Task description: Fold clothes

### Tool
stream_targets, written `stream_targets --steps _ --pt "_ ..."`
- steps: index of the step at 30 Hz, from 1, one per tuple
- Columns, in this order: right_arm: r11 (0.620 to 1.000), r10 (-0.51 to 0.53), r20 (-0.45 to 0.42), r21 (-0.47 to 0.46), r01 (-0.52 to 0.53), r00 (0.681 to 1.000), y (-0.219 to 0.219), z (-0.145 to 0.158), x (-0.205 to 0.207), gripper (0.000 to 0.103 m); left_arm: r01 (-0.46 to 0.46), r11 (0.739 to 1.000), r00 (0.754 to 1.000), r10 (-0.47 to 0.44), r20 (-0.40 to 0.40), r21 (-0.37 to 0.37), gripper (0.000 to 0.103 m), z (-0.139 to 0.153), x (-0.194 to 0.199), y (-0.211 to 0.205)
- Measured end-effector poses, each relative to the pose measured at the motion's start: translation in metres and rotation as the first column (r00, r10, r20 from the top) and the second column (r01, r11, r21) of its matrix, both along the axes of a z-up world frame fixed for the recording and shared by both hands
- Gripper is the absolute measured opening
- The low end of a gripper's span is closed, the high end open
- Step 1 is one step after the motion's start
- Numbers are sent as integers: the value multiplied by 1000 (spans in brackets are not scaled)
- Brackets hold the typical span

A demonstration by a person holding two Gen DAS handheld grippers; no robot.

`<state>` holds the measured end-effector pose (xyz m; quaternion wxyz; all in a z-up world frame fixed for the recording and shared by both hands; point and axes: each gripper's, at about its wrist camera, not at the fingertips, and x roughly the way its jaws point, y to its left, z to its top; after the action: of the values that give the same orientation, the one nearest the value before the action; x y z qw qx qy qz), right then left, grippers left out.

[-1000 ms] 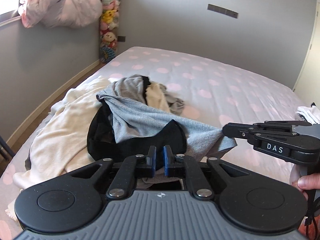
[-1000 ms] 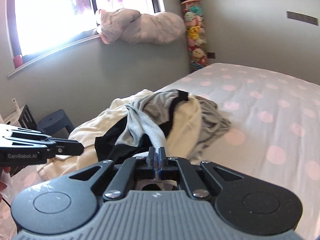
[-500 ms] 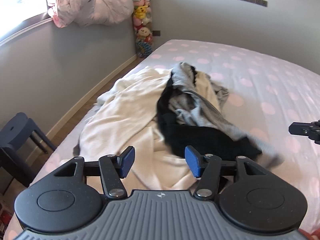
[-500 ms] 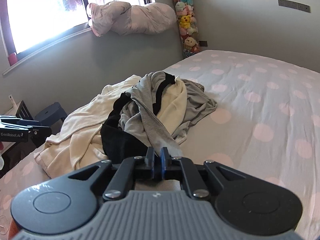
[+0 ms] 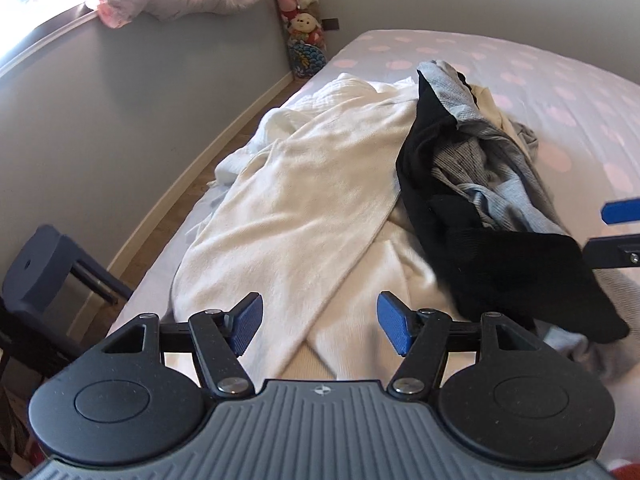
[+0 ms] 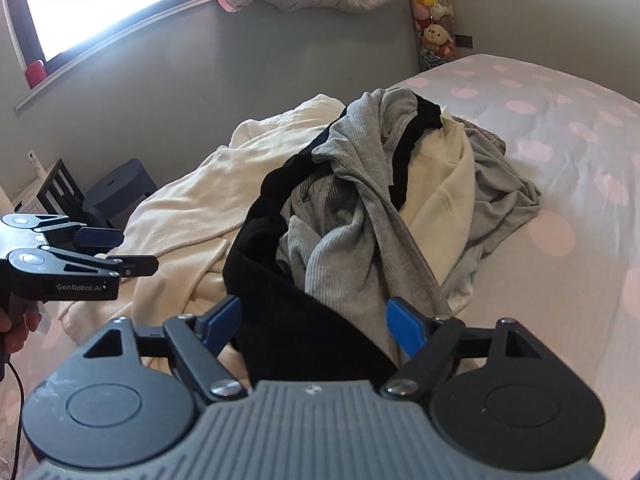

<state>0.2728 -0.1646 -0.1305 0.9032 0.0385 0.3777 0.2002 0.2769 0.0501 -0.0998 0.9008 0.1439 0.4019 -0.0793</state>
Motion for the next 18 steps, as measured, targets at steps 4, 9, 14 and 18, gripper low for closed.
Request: stream_targets --steps 4,9,14,18 --pt "1000 -7 14 -8 7 1000 10 -2 42 94 78 996 997 -79 25 47 62 -12 30 -22" --pt "999 -19 29 -42 21 999 19 -8 86 93 105 987 993 -110 38 119 62 -29 63 -39" --pt "999 -13 32 -37 14 999 21 -16 99 34 115 989 985 -126 120 97 63 -27 71 -36" --pt "999 -2 55 -54 5 999 17 -19 95 25 71 992 975 -92 204 108 63 -8 79 -25"
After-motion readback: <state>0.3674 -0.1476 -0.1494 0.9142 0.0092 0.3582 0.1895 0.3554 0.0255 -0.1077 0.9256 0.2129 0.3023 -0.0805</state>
